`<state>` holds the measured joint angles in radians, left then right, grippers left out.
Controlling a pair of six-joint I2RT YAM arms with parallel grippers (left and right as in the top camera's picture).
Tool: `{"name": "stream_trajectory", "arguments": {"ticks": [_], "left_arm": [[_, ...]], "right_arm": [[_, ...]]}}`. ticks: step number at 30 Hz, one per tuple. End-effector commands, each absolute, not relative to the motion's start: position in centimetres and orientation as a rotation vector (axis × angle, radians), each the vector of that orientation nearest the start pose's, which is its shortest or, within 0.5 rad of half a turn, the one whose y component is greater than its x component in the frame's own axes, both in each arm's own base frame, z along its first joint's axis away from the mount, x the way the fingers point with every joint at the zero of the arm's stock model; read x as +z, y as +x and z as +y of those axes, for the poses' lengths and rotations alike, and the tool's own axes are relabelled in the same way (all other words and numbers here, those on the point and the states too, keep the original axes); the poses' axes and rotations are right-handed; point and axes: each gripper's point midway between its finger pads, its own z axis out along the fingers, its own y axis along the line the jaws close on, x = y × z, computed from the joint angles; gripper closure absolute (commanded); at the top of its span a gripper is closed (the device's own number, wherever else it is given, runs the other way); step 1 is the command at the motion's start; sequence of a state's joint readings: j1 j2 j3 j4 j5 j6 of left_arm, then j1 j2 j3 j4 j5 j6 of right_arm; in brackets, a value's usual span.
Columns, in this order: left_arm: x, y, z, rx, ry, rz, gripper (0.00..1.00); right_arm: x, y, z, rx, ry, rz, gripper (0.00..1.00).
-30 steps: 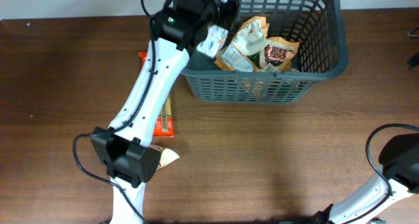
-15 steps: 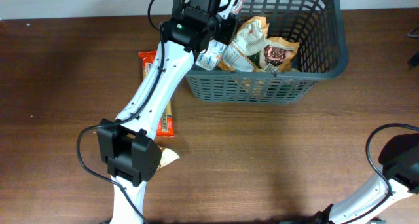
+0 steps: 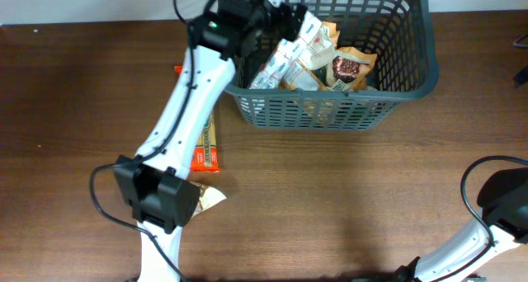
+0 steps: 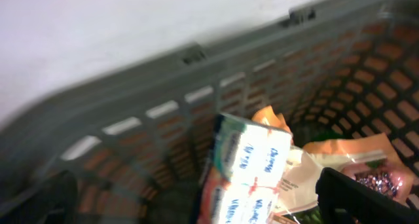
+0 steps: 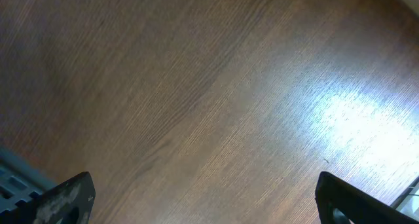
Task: Pack container
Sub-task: 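Carry the tissue packs into the basket and release, then move the left gripper back over the spaghetti package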
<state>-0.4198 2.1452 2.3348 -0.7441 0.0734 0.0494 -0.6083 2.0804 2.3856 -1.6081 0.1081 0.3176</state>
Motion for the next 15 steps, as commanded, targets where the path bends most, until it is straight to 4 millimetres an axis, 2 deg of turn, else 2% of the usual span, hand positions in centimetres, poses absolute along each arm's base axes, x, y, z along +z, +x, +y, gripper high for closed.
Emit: {"name": "stream_trajectory", "arguments": {"ticks": [1, 4, 6, 8, 10, 12, 15], "left_arm": [[40.8, 52.1, -22.7, -0.285, 0.484, 1.901, 0.01], [44.9, 50.2, -20.1, -0.231, 0.445, 1.842, 0.01], [47.4, 48.5, -17.0, -0.110, 0.416, 1.817, 0.01], [48.9, 47.1, -13.3, 0.008, 0.318, 1.824, 0.01], [49.6, 45.8, -10.1, 0.103, 0.242, 1.845, 0.01], [49.3, 44.4, -7.4, 0.172, 0.195, 1.891, 0.01], [46.8, 42.7, -4.1, 0.206, 0.116, 2.027, 0.01]], "right_arm": [[24.2, 34.0, -26.0, -0.217, 1.316, 2.558, 0.01], [24.2, 34.0, -26.0, -0.217, 1.316, 2.558, 0.01], [24.2, 34.0, -26.0, -0.216, 1.316, 2.559, 0.01], [24.2, 34.0, -26.0, -0.217, 1.316, 2.558, 0.01], [24.2, 34.0, -26.0, -0.217, 1.316, 2.558, 0.01], [24.2, 34.0, -26.0, -0.217, 1.316, 2.558, 0.01], [24.2, 34.0, -26.0, -0.216, 1.316, 2.559, 0.01]]}}
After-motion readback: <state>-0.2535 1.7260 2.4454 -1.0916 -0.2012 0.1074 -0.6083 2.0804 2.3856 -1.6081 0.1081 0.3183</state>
